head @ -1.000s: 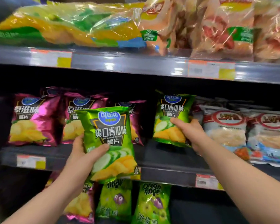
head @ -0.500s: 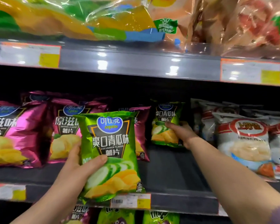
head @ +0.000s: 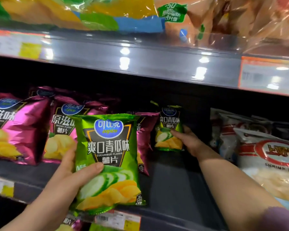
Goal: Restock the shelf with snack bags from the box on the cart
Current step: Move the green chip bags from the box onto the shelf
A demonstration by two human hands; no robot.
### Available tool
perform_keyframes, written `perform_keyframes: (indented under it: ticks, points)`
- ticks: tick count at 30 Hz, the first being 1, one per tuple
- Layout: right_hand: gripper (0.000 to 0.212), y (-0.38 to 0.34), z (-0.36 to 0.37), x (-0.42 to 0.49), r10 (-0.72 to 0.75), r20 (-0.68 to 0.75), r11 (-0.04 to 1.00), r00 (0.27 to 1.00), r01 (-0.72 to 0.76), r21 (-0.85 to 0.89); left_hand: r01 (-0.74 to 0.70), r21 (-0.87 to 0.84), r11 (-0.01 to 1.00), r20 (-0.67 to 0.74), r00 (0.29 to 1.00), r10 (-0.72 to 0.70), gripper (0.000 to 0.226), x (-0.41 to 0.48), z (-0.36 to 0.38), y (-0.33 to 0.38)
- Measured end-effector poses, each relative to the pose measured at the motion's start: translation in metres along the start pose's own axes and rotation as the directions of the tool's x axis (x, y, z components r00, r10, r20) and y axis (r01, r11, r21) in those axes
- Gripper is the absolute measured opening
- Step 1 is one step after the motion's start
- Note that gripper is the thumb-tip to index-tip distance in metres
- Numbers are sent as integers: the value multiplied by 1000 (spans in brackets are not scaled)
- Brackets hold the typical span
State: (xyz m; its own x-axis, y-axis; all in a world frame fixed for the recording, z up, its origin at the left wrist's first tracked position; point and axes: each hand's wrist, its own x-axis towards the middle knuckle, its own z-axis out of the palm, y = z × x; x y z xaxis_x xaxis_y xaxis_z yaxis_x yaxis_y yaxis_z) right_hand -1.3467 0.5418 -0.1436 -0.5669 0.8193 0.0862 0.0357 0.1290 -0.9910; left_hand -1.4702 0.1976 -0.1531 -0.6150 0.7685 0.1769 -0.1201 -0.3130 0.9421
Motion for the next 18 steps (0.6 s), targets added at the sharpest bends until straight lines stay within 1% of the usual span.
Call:
perform_keyframes:
  ticks: [1,3,6,7,9,11,13,14,15,16,17,18]
  points:
    - [71,0,1,1,-14,2,999,1000,14,-40,-6,0,1000,-8,1000,6,130,0,2,0]
    - [61,-1,4,2,-24,-37,996,999,20,-85,-23,-17,1000,-11,1000,23,113,-1,6,2]
    - [64,2,5,3,-8,-107,994,994,-4,-109,-29,-34,999,-15,999,28,89,-3,9,6]
    - [68,2,5,1,-5,-113,993,994,-9,-119,-34,-42,999,-14,999,34,86,-3,9,7]
    - [77,2,5,-3,3,-133,989,991,-23,-149,-45,-29,999,1,999,45,99,-3,10,8]
    - [79,-4,9,-11,-23,-199,981,980,-16,-193,-43,-21,999,15,999,44,108,-2,12,9]
    - [70,-14,15,-21,-135,-298,960,945,51,-274,-42,-17,999,73,996,43,111,0,19,11]
    - [63,-20,18,-28,-194,-335,952,922,94,-292,-38,-14,999,96,995,39,110,3,25,10]
    - [53,-29,22,-38,-246,-358,949,901,148,-280,-37,-16,999,111,993,39,104,5,31,11]
    - [43,-39,25,-50,-265,-368,956,891,192,-223,-40,-27,999,122,992,43,94,7,39,10]
    - [33,-50,28,-63,-253,-368,966,895,215,-142,-41,-38,998,130,990,46,83,10,47,9]
    - [28,-61,30,-78,-212,-347,977,914,203,-61,-40,-45,998,137,990,45,75,13,56,8]
